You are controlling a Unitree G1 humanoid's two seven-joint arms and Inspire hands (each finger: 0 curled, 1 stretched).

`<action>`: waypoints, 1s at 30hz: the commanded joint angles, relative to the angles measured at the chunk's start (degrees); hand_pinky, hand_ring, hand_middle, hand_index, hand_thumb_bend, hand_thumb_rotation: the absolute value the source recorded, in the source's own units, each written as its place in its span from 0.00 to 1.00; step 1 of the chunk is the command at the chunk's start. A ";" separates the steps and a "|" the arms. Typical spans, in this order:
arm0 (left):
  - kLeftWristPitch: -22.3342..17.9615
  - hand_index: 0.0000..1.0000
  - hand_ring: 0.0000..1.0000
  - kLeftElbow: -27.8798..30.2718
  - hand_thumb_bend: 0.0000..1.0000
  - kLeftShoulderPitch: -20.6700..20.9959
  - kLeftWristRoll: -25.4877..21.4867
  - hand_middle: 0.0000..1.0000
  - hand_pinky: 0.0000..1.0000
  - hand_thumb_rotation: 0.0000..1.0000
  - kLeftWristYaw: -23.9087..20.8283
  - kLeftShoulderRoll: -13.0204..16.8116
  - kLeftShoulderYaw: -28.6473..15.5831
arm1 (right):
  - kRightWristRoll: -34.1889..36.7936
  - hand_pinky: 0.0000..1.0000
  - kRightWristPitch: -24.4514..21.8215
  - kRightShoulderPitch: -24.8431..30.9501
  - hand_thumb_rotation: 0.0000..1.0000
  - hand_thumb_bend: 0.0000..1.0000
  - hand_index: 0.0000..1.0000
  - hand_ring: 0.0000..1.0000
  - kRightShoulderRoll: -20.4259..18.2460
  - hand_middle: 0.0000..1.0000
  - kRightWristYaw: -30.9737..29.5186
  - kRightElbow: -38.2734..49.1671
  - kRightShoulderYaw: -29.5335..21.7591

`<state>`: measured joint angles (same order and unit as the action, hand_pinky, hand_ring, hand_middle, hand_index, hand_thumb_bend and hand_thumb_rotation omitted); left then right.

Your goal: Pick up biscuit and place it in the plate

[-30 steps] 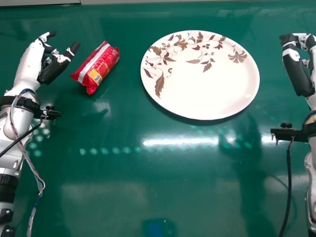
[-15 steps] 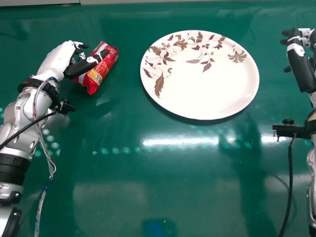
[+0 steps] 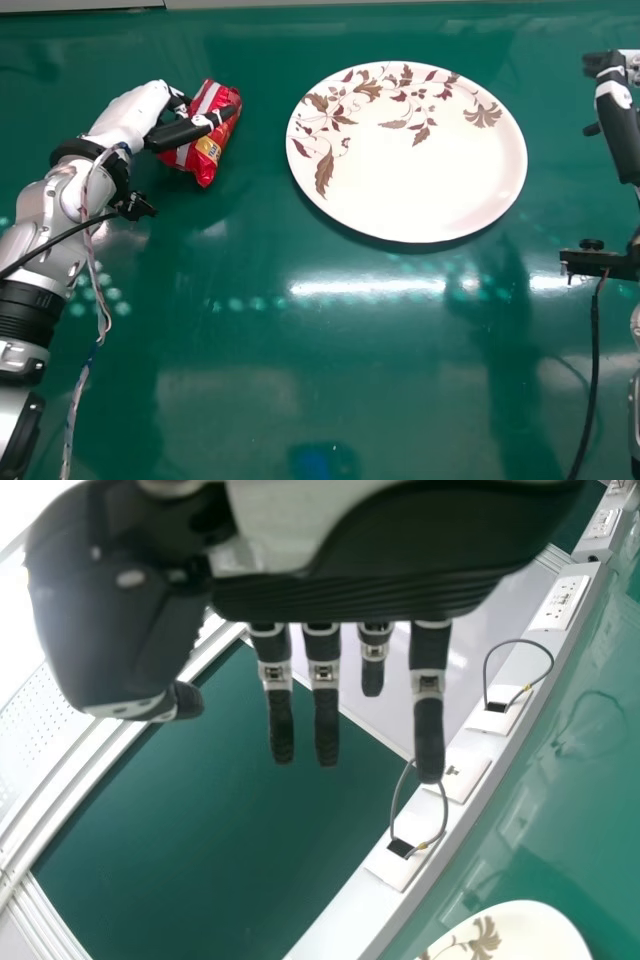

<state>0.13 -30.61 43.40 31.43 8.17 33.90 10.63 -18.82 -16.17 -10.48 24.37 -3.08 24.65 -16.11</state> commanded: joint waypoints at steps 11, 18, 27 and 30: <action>1.57 0.76 0.78 -2.58 1.00 3.28 8.56 0.81 0.58 0.84 5.52 2.77 8.05 | -0.32 0.43 -3.26 0.02 0.22 0.54 0.75 0.59 1.01 0.77 -1.45 2.98 -0.32; -1.69 0.62 0.65 -9.46 1.00 8.36 13.66 0.69 0.39 0.82 5.99 2.61 13.52 | -2.13 0.57 -3.51 0.90 0.16 0.53 0.75 0.72 1.71 0.80 -1.67 4.74 -0.22; -5.33 0.84 0.66 -9.74 1.00 11.25 16.04 0.74 0.41 0.85 5.51 5.35 16.77 | -2.14 0.47 -4.97 1.20 0.11 0.51 0.75 0.61 1.14 0.77 -2.18 6.71 -0.52; -4.41 0.61 0.44 2.24 1.00 6.12 17.12 0.49 0.36 0.84 15.36 11.76 16.61 | -2.92 0.57 -6.25 1.25 0.13 0.51 0.76 0.73 1.24 0.80 -2.34 7.54 -0.20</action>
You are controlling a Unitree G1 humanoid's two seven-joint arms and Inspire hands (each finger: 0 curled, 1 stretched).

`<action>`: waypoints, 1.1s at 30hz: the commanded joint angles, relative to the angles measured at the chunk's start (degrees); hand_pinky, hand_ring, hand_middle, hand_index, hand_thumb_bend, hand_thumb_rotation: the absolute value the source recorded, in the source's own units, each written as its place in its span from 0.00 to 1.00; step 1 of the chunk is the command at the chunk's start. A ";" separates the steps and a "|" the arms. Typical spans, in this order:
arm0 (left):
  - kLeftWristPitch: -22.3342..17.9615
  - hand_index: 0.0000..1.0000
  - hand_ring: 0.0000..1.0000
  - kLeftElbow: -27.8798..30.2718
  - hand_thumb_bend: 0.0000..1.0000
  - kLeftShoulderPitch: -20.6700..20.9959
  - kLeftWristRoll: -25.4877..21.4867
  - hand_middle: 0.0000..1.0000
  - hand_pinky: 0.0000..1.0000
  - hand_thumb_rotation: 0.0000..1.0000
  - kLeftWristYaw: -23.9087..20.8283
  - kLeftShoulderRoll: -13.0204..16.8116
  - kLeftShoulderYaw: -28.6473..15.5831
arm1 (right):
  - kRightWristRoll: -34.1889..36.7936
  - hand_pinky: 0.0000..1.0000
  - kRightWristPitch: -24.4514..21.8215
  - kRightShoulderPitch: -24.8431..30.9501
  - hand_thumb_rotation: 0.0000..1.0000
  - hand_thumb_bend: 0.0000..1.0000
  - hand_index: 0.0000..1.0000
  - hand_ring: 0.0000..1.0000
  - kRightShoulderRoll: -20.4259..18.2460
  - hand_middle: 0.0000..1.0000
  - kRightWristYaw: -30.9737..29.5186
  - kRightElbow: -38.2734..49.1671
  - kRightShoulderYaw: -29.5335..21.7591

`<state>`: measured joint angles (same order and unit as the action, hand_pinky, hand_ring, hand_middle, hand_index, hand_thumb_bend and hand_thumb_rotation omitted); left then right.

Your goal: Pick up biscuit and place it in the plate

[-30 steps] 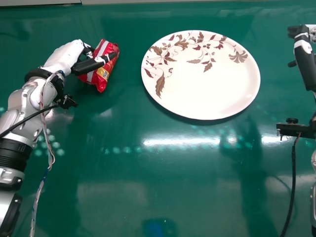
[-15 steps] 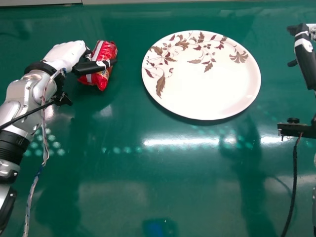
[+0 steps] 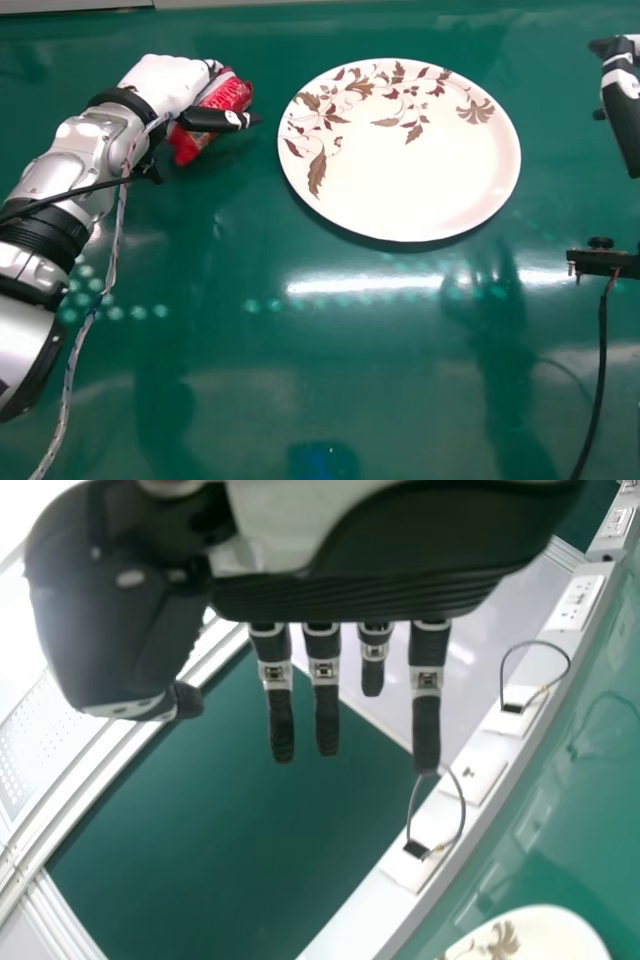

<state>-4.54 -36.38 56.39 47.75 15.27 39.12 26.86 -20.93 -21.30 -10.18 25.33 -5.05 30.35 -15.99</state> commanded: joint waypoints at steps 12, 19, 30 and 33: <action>1.46 0.55 0.39 6.01 0.60 -2.49 3.57 0.46 0.29 0.06 13.27 4.88 0.62 | -2.21 0.54 -7.38 0.86 0.09 0.51 0.78 0.72 -1.96 0.82 -0.01 6.95 0.77; -0.59 0.60 0.62 5.35 0.52 -2.01 2.92 0.64 0.49 0.00 13.24 5.71 0.17 | -3.22 0.44 -8.01 1.39 0.13 0.51 0.77 0.61 -2.31 0.72 0.23 7.98 0.46; -1.64 0.49 0.57 6.80 0.50 -3.50 2.11 0.60 0.47 0.04 12.43 6.46 -1.49 | -3.87 0.47 -7.96 1.50 0.09 0.50 0.77 0.64 -2.76 0.77 -0.16 8.01 0.45; -1.37 0.49 0.53 7.30 0.50 -3.61 2.61 0.56 0.44 0.04 12.37 6.50 -1.47 | -4.26 0.47 -7.85 1.49 0.08 0.49 0.77 0.63 -2.55 0.76 -0.19 7.96 0.76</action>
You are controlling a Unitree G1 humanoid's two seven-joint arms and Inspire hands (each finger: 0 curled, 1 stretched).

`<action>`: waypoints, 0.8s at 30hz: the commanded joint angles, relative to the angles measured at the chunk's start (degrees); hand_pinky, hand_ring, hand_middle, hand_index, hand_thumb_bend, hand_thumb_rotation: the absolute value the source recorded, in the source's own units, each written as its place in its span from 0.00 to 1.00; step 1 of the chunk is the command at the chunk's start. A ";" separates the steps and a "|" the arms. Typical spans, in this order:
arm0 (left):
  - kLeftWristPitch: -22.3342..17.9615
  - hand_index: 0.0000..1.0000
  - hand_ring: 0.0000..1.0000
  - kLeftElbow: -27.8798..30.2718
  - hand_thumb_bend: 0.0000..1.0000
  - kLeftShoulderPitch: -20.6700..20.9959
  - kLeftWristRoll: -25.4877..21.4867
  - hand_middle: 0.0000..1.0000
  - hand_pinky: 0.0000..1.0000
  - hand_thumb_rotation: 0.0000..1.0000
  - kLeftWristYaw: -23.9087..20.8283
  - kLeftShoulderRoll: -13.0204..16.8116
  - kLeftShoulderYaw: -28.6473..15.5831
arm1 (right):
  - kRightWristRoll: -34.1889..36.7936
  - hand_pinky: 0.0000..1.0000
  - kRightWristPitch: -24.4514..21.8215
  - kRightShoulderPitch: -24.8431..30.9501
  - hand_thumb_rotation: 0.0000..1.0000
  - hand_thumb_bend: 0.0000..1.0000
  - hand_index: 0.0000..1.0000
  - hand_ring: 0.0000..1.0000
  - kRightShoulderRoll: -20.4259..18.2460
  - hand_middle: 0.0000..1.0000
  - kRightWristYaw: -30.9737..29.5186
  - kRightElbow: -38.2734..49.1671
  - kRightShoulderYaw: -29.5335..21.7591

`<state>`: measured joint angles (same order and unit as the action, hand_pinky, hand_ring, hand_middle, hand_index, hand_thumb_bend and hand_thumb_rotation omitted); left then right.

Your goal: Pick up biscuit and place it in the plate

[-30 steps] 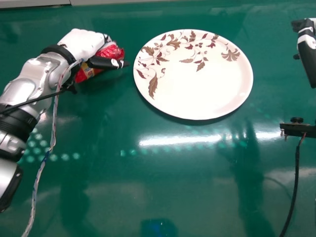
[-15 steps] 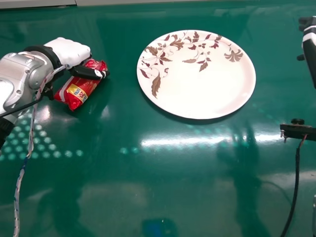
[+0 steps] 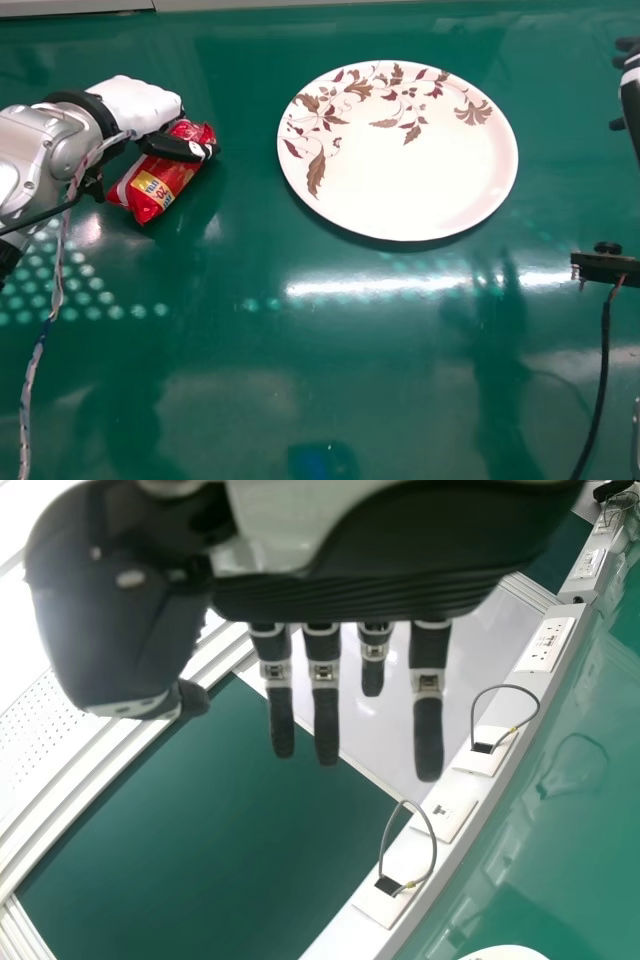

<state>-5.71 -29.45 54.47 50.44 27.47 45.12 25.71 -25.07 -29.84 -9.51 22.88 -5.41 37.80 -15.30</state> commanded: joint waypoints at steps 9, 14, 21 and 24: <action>1.12 0.49 0.51 3.84 0.52 -2.75 -0.04 0.49 0.38 0.00 -0.62 0.29 -2.09 | -0.75 0.45 1.08 1.13 0.07 0.50 0.76 0.63 -0.25 0.77 0.47 0.03 0.06; 2.06 0.47 0.50 7.93 0.51 -3.95 -0.64 0.53 0.38 0.00 -0.53 0.35 -3.66 | -0.23 0.41 1.30 1.29 0.06 0.51 0.76 0.59 -0.48 0.74 0.25 0.09 -0.59; 2.10 0.45 0.45 13.69 0.50 -6.67 -3.28 0.54 0.36 0.00 -2.57 0.39 -7.55 | -0.65 0.44 1.58 1.70 0.03 0.50 0.75 0.62 0.18 0.76 -0.16 -0.10 -0.56; 1.50 0.47 0.47 15.32 0.47 -7.30 -3.04 0.55 0.32 0.00 -4.13 0.76 -8.44 | -0.09 0.46 1.67 1.67 0.03 0.51 0.75 0.64 -0.02 0.77 -0.22 -0.22 -0.81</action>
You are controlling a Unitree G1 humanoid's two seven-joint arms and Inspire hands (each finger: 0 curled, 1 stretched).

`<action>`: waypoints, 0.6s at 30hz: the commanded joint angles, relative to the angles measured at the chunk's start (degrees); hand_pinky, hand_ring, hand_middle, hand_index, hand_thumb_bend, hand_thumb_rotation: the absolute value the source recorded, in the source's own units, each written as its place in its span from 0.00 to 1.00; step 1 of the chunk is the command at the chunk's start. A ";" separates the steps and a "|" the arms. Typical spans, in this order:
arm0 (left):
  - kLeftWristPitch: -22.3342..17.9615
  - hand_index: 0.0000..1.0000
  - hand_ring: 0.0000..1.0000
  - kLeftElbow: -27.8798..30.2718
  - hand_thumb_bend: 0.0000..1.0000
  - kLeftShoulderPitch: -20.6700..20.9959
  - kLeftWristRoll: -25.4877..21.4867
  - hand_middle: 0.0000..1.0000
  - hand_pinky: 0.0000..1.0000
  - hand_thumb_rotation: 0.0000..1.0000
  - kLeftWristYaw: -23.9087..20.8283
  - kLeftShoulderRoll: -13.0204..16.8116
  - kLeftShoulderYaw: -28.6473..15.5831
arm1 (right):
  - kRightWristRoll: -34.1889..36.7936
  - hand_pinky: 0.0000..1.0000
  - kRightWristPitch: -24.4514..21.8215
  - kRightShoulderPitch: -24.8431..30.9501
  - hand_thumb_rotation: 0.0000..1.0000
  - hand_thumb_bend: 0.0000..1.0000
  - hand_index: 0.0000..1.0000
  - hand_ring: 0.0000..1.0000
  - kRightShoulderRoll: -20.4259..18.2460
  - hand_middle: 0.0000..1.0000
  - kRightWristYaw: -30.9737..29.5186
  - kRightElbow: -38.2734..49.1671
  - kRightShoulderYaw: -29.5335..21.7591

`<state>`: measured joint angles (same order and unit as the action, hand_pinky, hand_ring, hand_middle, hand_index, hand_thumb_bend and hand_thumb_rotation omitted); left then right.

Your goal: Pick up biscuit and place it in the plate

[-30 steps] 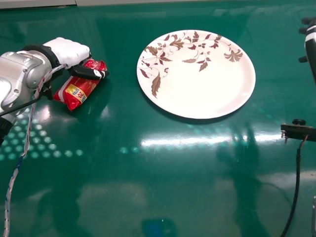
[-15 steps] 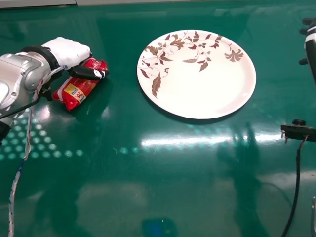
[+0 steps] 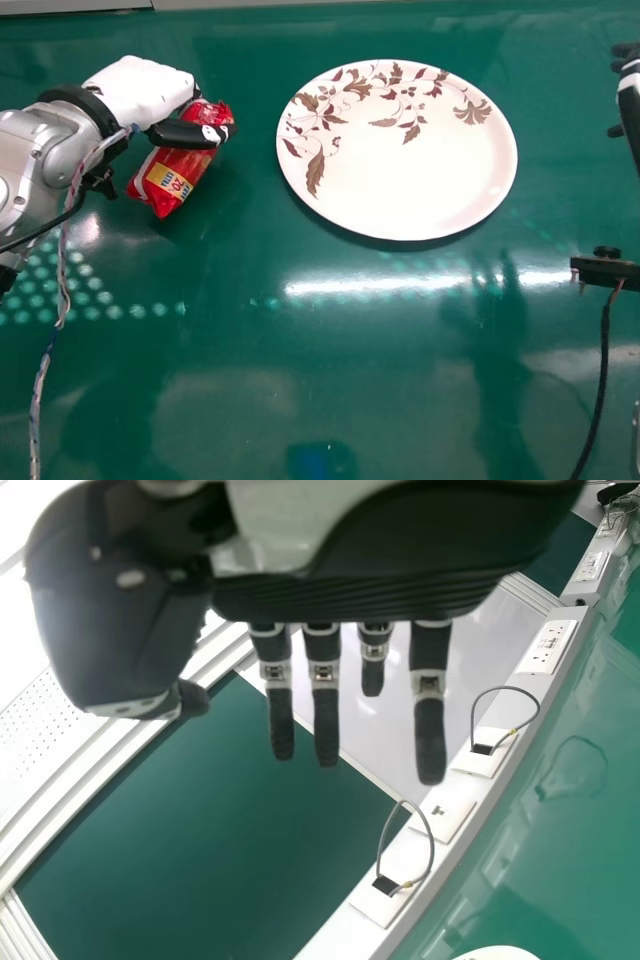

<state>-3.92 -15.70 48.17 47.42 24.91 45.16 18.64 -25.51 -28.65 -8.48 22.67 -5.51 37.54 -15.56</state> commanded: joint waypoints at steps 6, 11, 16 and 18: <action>1.54 0.51 0.42 7.47 0.47 -2.14 0.58 0.52 0.28 0.00 -0.45 1.20 -2.88 | 0.72 0.44 0.37 0.56 0.01 0.51 0.75 0.63 0.01 0.77 -0.16 0.14 -0.64; 4.00 0.47 0.46 10.71 0.47 -2.73 -3.06 0.54 0.32 0.00 1.42 -0.54 -5.57 | 1.01 0.48 1.85 0.76 0.00 0.51 0.75 0.65 0.41 0.77 -0.07 -0.60 -0.70; 5.71 0.46 0.46 14.31 0.47 -2.58 -6.88 0.55 0.33 0.00 3.35 -1.23 -7.56 | 0.61 0.50 3.22 0.71 0.03 0.52 0.74 0.66 0.85 0.75 0.00 -1.59 -0.63; 5.50 0.46 0.45 15.30 0.47 -2.45 -8.17 0.55 0.33 0.00 3.71 -1.46 -8.04 | 0.88 0.49 3.51 0.52 0.04 0.52 0.74 0.65 0.77 0.75 -0.01 -1.95 -0.72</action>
<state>1.57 -1.88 45.90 40.37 28.15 43.99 11.85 -24.94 -25.89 -8.44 22.96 -5.70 36.10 -15.74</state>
